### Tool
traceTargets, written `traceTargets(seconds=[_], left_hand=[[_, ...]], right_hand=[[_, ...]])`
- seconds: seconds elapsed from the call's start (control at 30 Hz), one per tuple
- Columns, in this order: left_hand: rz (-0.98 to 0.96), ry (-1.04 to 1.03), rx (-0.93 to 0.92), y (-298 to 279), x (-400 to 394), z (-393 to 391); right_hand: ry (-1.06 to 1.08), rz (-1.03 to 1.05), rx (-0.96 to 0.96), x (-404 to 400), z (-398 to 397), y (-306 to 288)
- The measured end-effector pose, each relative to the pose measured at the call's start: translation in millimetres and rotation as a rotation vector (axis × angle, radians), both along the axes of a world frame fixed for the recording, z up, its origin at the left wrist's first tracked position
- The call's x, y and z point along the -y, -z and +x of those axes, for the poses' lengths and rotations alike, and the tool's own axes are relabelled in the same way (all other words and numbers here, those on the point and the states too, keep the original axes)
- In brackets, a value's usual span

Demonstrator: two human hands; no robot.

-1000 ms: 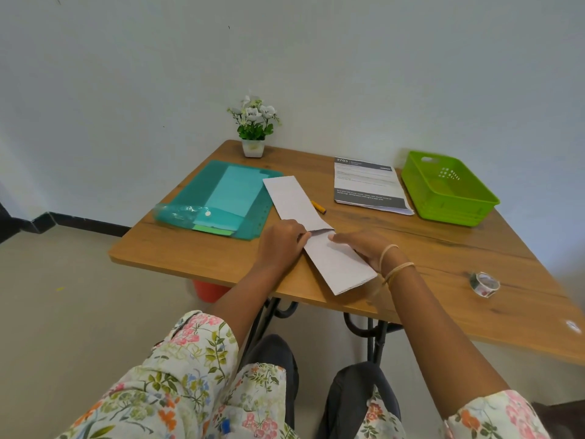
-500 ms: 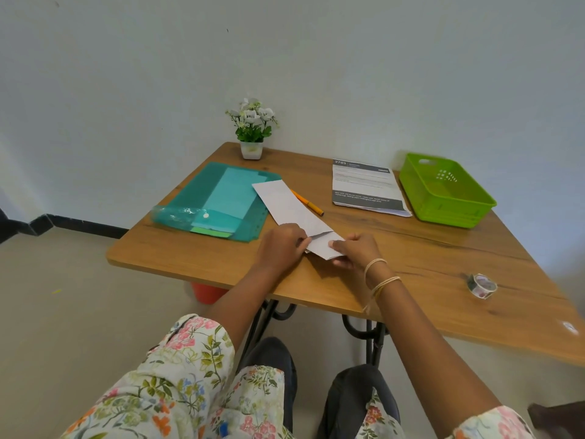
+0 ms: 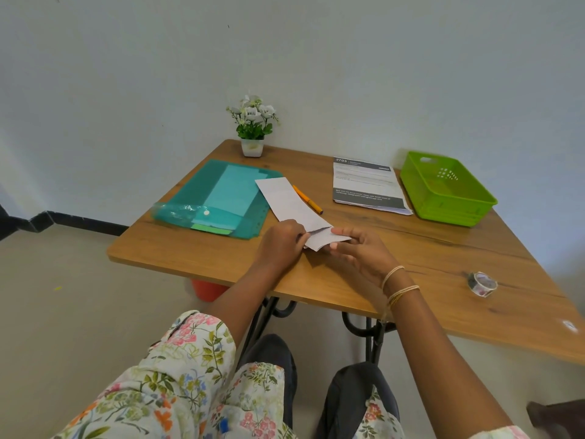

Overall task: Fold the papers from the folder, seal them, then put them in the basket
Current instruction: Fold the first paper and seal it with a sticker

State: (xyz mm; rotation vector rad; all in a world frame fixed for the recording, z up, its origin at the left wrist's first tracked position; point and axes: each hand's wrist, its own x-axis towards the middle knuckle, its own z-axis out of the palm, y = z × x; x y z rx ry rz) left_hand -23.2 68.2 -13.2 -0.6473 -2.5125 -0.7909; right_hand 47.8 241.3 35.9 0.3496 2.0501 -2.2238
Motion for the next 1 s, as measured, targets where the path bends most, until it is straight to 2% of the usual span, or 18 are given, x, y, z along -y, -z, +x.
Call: traceTargets(seconds=[0.13,0.3,0.43,0.57,0.73,0.87,1.0], left_hand=[[0.004,0.012,0.007,-0.1,0.7,0.1],[0.021,-0.025,0.016,-2.0,0.5,1.2],[0.033,-0.021,0.01,-2.5,0.6,1.0],[0.043,0.01,-0.003,-2.3,1.0,1.5],[0.051,0.066,-0.013,-3.8,1.9,3.2],[0.057,0.082,0.005,-4.5,2.0,3.3],[0.056,0.109,0.009,-4.2,1.5,4.3]], right_hand=[[0.085,0.012,-0.036,8.3,-2.4,-0.2],[-0.022,-0.113,0.005,5.2,-10.2,0.0],[-0.05,-0.027,-0.015,0.1,-11.8,3.4],[-0.023,0.186,-0.067,3.4,-13.0,7.7],[0.113,0.32,-0.096,14.6,-23.0,15.9],[0.227,0.698,-0.163,24.1,-32.3,24.6],[0.242,1.099,-0.242,26.1,-39.1,29.6]])
